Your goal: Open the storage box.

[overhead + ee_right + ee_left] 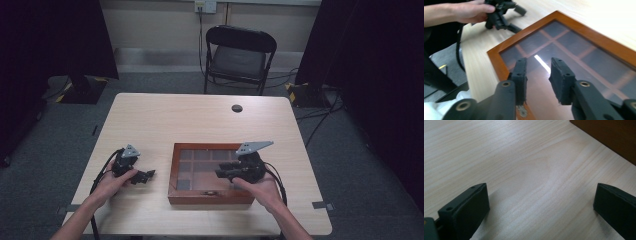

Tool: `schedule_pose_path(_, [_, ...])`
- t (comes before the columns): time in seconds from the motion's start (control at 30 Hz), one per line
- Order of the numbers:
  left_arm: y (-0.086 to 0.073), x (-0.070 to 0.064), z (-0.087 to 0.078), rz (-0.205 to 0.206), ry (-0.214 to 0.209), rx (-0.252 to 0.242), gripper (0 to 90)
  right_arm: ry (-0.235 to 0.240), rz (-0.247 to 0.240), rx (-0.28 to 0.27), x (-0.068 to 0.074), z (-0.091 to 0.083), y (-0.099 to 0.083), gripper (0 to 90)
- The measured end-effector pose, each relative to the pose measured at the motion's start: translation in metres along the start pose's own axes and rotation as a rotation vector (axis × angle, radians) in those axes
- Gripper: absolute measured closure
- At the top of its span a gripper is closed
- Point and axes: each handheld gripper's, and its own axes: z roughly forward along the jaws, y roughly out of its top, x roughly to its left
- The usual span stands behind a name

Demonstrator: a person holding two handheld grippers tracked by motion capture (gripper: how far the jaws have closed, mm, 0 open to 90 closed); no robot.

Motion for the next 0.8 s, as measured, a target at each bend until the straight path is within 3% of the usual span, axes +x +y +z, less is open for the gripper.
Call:
schedule_pose_path(0.13, [0.0, 0.0, 0.0, 0.0, 0.0, 0.0, 0.0, 0.033, -0.01, 0.02, 0.004, 0.012, -0.004, 72.3])
schedule_pose_path(0.17, [0.0, 0.0, 0.0, 0.0, 0.0, 0.0, 0.0, 0.05, -0.017, 0.049, 0.006, 0.018, -0.009, 73.1])
schedule_pose_path(0.4, [0.0, 0.0, 0.0, 0.0, 0.0, 0.0, 0.0, 0.096, -0.036, 0.083, 0.01, 0.024, -0.018, 77.9])
schedule_pose_path(0.43, [0.0, 0.0, 0.0, 0.0, 0.0, 0.0, 0.0, 0.108, -0.046, 0.109, 0.012, 0.028, -0.023, 78.4])
schedule_pose_path(0.63, [0.0, 0.0, 0.0, -0.001, 0.0, 0.0, 0.0, 0.115, -0.072, 0.146, 0.015, 0.036, -0.03, 78.9])
schedule_pose_path(0.8, [0.0, 0.0, 0.0, 0.0, 0.0, 0.0, 0.0, 0.119, -0.085, 0.142, 0.015, 0.038, -0.03, 80.3])
